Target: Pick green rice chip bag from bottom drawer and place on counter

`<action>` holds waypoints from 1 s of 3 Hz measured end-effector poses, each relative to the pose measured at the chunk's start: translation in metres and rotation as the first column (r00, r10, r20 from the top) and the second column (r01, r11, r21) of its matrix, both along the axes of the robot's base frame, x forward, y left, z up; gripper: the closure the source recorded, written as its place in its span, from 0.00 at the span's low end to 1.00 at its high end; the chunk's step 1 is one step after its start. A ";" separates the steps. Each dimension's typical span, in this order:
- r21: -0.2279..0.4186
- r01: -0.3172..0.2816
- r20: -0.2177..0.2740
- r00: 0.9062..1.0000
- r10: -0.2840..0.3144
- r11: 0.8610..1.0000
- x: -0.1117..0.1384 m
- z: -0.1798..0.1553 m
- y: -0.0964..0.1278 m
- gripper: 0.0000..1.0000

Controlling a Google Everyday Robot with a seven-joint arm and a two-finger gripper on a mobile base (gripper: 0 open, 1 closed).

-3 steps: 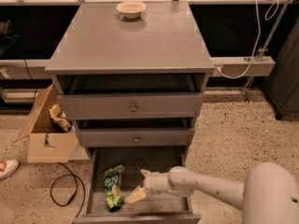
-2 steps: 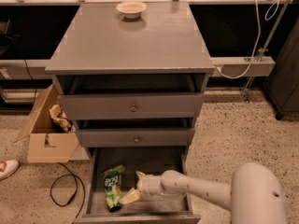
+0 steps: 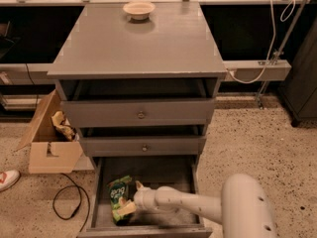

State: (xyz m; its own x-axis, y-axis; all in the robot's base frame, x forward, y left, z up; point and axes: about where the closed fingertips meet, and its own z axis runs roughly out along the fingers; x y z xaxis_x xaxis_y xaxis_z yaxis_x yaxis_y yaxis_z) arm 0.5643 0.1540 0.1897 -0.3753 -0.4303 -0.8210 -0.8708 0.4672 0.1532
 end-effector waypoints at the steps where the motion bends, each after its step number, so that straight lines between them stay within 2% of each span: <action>1: -0.051 0.046 0.034 0.998 -0.044 0.998 0.010 -0.016 0.015 0.00; 2: -0.063 0.055 0.008 0.998 -0.054 0.997 0.012 -0.037 0.039 0.27; 3: -0.044 0.043 -0.002 0.999 -0.043 0.998 0.011 -0.044 0.049 0.50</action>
Offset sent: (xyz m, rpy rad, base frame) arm 0.0141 0.0575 -0.0537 -0.0822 0.0224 -0.0628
